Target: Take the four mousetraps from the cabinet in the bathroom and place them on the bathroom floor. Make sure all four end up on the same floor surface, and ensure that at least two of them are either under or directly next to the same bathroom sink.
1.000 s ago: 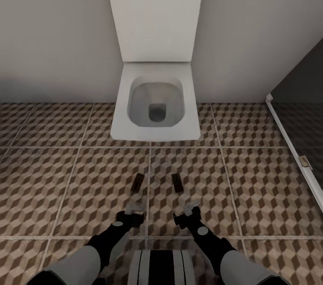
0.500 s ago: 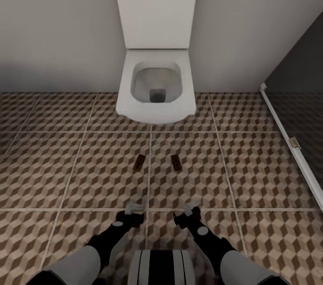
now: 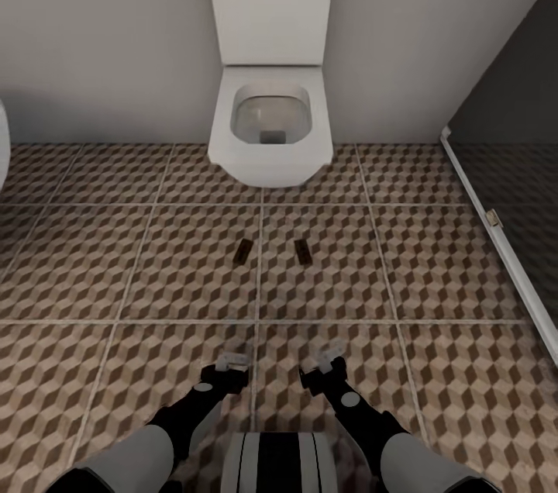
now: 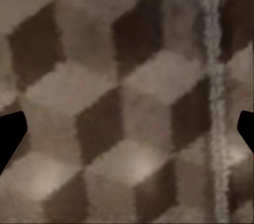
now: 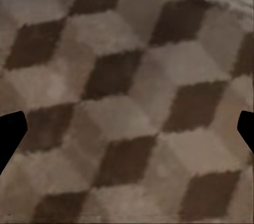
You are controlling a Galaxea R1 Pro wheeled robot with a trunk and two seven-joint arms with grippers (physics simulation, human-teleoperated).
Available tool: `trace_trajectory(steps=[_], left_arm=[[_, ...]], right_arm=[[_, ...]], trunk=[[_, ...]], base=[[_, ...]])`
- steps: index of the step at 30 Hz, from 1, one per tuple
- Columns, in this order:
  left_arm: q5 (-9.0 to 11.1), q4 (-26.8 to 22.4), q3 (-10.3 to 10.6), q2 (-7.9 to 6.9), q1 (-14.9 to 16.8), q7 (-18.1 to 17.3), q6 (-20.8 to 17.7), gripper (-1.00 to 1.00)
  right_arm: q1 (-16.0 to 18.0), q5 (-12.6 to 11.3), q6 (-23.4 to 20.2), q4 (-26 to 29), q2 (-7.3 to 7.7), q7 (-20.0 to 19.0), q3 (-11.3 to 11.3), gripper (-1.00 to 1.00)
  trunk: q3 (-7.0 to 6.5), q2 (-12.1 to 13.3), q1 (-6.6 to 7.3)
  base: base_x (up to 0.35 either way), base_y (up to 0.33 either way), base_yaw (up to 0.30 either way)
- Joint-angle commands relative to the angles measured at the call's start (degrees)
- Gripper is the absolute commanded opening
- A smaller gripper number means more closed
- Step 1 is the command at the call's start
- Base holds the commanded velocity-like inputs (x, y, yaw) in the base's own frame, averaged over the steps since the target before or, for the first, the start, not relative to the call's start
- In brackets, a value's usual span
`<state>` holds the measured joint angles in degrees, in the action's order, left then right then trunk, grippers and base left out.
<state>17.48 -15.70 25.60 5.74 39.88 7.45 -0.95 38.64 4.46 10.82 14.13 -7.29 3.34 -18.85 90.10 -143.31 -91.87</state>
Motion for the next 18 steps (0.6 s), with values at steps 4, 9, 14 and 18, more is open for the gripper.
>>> trace_trajectory(steps=[4,9,14,18], left_arm=[[0.5,-0.2,0.5,-0.08,0.0,0.3,-0.1,1.0],[0.5,-0.3,0.4,-0.15,0.0,0.3,-0.1,1.0],[0.5,-0.4,0.4,-0.19,0.0,0.4,-0.1,1.0],[0.5,-0.5,0.4,-0.24,0.0,0.4,-0.1,1.0]], right_arm=[[0.0,0.5,0.2,-0.1,-0.03,0.3,-0.1,1.0],[0.0,0.5,0.3,-0.1,-0.01,0.3,-0.1,1.0],[0.0,0.5,0.8,0.0,0.0,0.3,-0.1,1.0],[0.0,0.5,1.8,0.0,0.0,0.3,-0.1,1.0]], trunk=[[0.02,0.0,0.04],[0.02,0.0,0.04],[0.02,0.0,0.04],[0.02,0.0,0.04]], base=[[-0.334,0.0,0.0],[-0.16,0.0,0.0],[-0.049,0.0,0.0],[-0.016,0.0,0.0]])
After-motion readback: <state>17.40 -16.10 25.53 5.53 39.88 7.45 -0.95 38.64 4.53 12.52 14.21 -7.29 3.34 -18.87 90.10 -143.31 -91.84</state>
